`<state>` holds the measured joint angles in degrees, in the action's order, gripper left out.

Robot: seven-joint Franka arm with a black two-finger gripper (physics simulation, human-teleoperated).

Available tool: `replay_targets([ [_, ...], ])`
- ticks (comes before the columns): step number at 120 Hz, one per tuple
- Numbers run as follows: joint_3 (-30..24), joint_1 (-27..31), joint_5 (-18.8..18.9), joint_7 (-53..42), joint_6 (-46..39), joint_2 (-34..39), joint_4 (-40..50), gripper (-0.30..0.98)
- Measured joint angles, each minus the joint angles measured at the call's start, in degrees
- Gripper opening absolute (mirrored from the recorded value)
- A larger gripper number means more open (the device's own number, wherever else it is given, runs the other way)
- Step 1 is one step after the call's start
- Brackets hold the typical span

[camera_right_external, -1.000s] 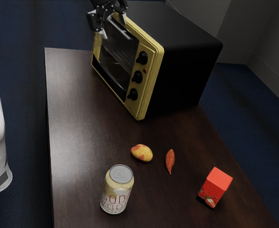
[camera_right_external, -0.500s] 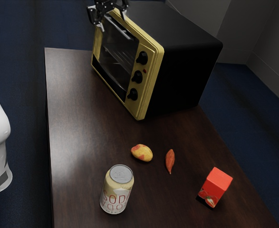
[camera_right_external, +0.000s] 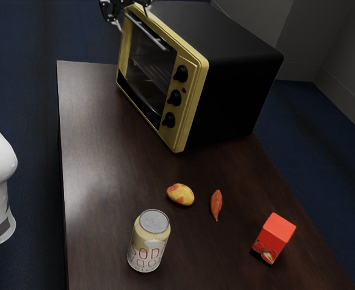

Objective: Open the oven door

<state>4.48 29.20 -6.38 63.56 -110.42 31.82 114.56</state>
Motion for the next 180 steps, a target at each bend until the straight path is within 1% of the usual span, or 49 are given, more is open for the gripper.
replay_targets([
  [34,-0.2,0.1,-0.6,-4.5,0.0,0.3,0.0,0.69],
  [73,-2.0,0.2,-1.8,-7.6,-0.7,-0.3,0.2,0.69],
  [118,-2.0,0.5,-2.3,-9.4,-1.3,-1.1,0.4,0.69],
  [148,-2.0,3.0,-2.8,-10.3,-1.6,-1.6,0.3,0.69],
  [172,-2.0,3.2,-3.0,-11.0,-1.7,-1.5,0.3,0.69],
  [180,-2.0,3.2,-4.0,-10.6,-1.6,-1.4,0.4,0.69],
])
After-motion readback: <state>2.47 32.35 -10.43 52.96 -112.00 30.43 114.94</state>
